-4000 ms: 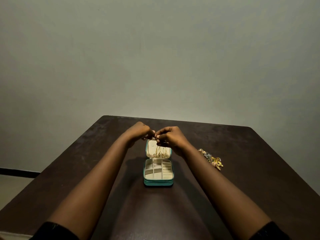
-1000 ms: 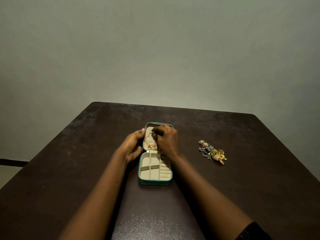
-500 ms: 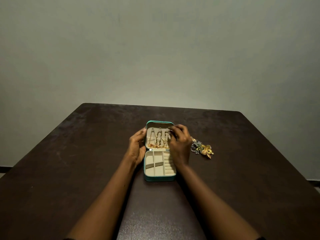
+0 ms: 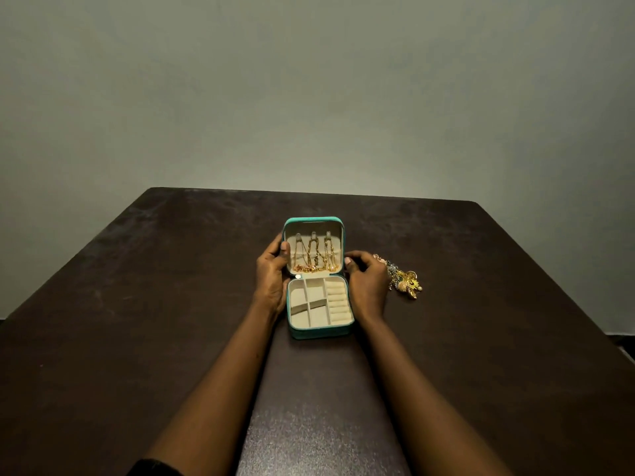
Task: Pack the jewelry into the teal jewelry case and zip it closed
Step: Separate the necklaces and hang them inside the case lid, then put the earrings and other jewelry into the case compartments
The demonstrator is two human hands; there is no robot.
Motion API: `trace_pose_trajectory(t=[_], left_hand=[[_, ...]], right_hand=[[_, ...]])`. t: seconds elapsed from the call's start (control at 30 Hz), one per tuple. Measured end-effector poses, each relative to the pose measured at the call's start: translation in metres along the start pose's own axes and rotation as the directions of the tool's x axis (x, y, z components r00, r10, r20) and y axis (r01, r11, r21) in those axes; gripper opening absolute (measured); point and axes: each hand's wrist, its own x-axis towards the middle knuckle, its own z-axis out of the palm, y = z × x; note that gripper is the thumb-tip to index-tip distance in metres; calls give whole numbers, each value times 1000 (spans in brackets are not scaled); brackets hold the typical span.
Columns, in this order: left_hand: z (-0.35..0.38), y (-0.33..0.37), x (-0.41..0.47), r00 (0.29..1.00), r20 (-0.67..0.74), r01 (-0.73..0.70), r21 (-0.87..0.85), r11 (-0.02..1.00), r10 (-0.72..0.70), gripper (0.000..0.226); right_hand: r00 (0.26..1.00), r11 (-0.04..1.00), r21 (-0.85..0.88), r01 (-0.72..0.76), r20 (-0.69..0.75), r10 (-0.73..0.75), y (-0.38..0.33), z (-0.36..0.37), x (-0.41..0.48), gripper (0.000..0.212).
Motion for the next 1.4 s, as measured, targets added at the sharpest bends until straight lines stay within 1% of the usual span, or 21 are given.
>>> trace_pose_trajectory(t=[0.07,0.13,0.27,0.33,0.37,0.43,0.5,0.53,0.57,0.67,0.7,0.77,0.83,0.87,1.03,1.1,1.17,1.27,1.4], left_hand=[[0,0,2,1000,4,-7,-6,1000,7,41],[-2,-1,3,1000,6,-3,-1,1000,3,42],[-4,-3,5,1000,-16,18,64,998,-17,40],[-4,-4,5,1000,-29,17,141,990,-13,40],[-4,-4,4,999,-30,17,178,984,-12,39],[-2,-4,3,1000,-24,20,254,967,-14,36],[0,-2,3,1000,-17,22,311,950,-18,34],[1,-2,3,1000,-18,20,326,945,-15,34],[1,-1,3,1000,-23,17,338,941,-9,35],[2,-1,0,999,-32,6,350,937,5,37],[2,-1,0,999,-35,6,354,935,7,37],[4,-1,-1,999,-37,9,358,934,5,39],[4,0,-1,999,-32,9,366,931,3,38],[4,0,-1,1000,-31,7,366,931,5,38],[1,-1,1,999,-41,7,379,926,9,36],[-1,-2,4,999,-38,11,375,927,4,36],[-1,-2,4,999,-34,9,369,929,4,36],[0,-3,3,1000,-31,8,364,931,4,35],[-1,-4,6,999,-39,18,364,931,-4,38]], right_hand=[[999,998,-64,11,45,-8,2,-2,2,18],[999,993,-113,26,50,-21,3,-9,10,19],[998,991,-126,-46,-59,39,5,-49,39,18],[995,968,-237,-82,-75,66,8,-79,52,18],[995,949,-299,-100,-57,87,9,-94,56,19],[990,900,-427,-91,56,127,10,-120,59,19],[963,841,-540,-11,220,153,9,-134,57,19],[949,827,-562,20,270,161,10,-137,56,19],[947,824,-565,38,283,151,10,-136,56,19],[970,859,-511,42,226,87,10,-126,58,22],[965,875,-482,42,245,88,11,-121,58,25],[928,897,-439,54,354,117,10,-112,57,38],[883,867,-487,108,447,141,10,-105,54,51],[874,846,-516,136,464,142,11,-102,52,53],[884,866,-483,129,451,120,18,-108,55,39],[905,887,-453,94,410,113,20,-113,56,32],[926,934,-355,21,360,117,23,-115,56,27],[939,982,-176,-67,323,122,29,-115,55,27],[938,991,-121,-59,332,97,29,-114,55,21]])
